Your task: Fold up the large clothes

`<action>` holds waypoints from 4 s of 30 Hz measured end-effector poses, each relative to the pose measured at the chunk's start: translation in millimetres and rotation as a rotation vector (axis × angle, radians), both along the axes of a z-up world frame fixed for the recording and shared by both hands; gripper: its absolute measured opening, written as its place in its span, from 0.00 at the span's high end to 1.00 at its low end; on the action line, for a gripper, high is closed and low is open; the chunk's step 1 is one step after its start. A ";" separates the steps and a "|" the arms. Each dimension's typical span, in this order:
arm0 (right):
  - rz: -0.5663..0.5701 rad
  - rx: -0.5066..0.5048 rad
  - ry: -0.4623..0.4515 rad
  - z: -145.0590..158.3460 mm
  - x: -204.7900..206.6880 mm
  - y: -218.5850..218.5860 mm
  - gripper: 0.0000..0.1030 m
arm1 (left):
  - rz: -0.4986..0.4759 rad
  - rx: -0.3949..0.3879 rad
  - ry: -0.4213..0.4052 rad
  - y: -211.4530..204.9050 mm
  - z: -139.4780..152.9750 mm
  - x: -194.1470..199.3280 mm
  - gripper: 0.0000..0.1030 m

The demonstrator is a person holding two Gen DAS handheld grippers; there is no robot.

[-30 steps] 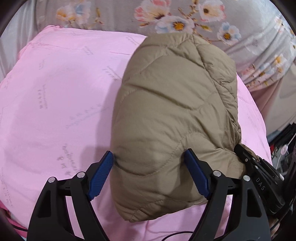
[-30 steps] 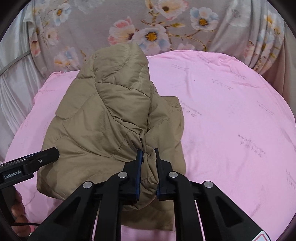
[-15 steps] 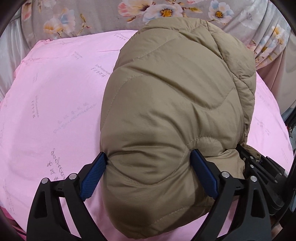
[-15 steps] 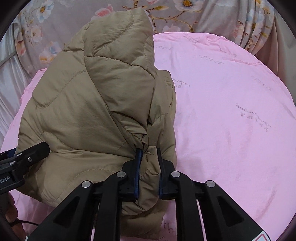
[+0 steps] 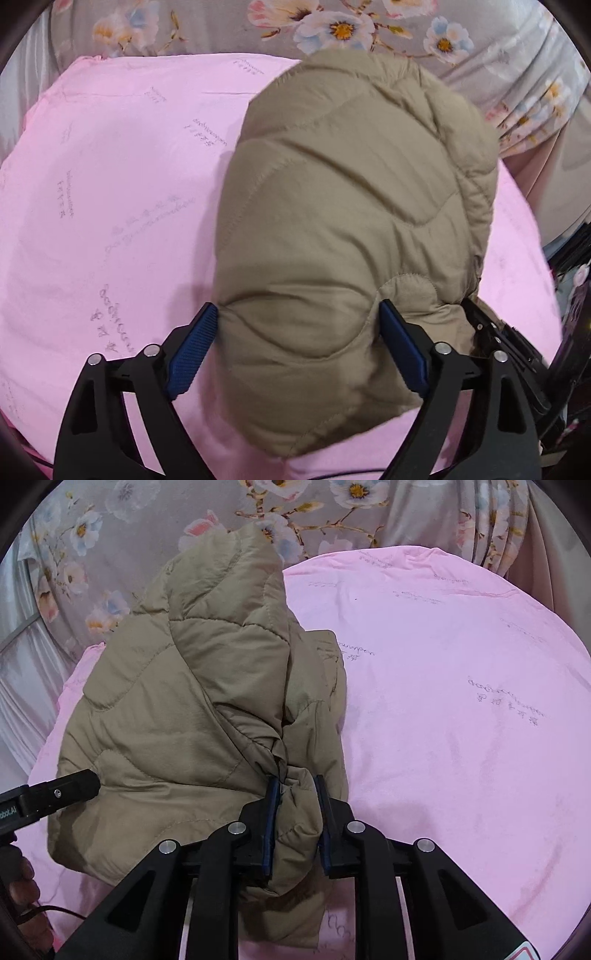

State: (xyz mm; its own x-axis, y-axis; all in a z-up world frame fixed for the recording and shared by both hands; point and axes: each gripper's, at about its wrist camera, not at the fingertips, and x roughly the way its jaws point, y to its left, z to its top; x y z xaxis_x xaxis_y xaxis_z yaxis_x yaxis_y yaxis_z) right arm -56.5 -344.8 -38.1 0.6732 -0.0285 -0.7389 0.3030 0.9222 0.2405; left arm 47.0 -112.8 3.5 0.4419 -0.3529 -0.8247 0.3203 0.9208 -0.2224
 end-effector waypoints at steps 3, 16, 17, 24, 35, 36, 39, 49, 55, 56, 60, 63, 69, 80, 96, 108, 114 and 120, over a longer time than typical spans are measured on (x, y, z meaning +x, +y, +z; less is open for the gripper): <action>-0.005 -0.043 -0.053 36.2 -5.3 2.3 0.81 | 0.039 0.016 -0.089 16.0 32.6 7.3 0.20; 0.051 -0.122 -0.254 135.1 114.2 27.6 0.80 | 0.167 -0.003 -0.228 -13.6 100.0 122.3 0.20; 0.055 -0.120 -0.239 130.2 127.8 28.1 0.80 | 0.172 -0.001 -0.218 -18.0 97.6 130.7 0.20; 0.020 -0.136 -0.034 50.8 173.2 7.5 0.88 | 0.093 0.067 -0.102 -74.1 34.2 160.1 0.19; -0.034 0.013 0.031 -7.4 170.2 -34.2 0.89 | 0.088 0.114 -0.107 -108.5 -14.7 156.6 0.04; -0.034 0.018 0.032 -10.2 171.4 -35.5 0.89 | 0.088 0.123 -0.111 -110.6 -17.7 157.0 0.04; -0.035 0.034 0.030 -16.8 173.6 -39.0 0.89 | 0.092 0.137 -0.125 -113.5 -24.5 157.0 0.04; -0.046 0.032 0.028 -25.6 175.8 -38.3 0.89 | 0.108 0.213 -0.193 -126.9 -35.7 152.6 0.04; -0.055 0.015 0.030 -26.2 176.9 -36.7 0.89 | 0.112 0.246 -0.213 -131.1 -38.8 151.4 0.04; -0.057 0.014 0.031 -26.6 177.4 -36.3 0.89 | 0.113 0.252 -0.214 -131.9 -39.0 151.3 0.04; -0.055 0.015 0.032 -26.1 177.9 -36.9 0.89 | 0.113 0.263 -0.213 -133.8 -38.8 151.9 0.04; -0.055 0.018 0.033 -25.9 178.7 -36.7 0.89 | 0.112 0.265 -0.204 -134.5 -38.0 152.3 0.04; -0.053 0.053 0.014 -10.2 160.7 -37.8 0.84 | 0.075 0.221 -0.135 -115.7 -21.3 139.1 0.04; 0.039 0.022 0.060 14.4 36.0 -7.2 0.66 | 0.020 0.121 0.012 -19.5 -13.5 32.2 0.05; -0.004 0.083 0.041 -8.5 7.7 -7.6 0.62 | 0.038 0.124 -0.019 -9.6 -22.4 12.4 0.04; 0.023 0.221 0.104 -10.9 -4.9 -47.4 0.30 | -0.001 -0.149 0.209 35.9 -28.8 30.0 0.05; 0.122 0.558 0.116 -40.4 6.2 -59.0 0.29 | -0.053 -0.272 0.312 29.6 -45.2 41.5 0.04; 0.150 0.705 0.060 -52.7 18.6 -57.6 0.28 | -0.087 -0.315 0.324 14.9 -52.1 48.0 0.04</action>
State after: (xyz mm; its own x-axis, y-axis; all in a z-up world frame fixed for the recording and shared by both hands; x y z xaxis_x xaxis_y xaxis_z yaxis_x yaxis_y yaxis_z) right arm -37.8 -402.4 -90.8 0.5904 0.5579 -0.5833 0.2164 0.5868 0.7803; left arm 95.0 -97.8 -48.6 0.1364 -0.6332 -0.7619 0.2607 0.7649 -0.5890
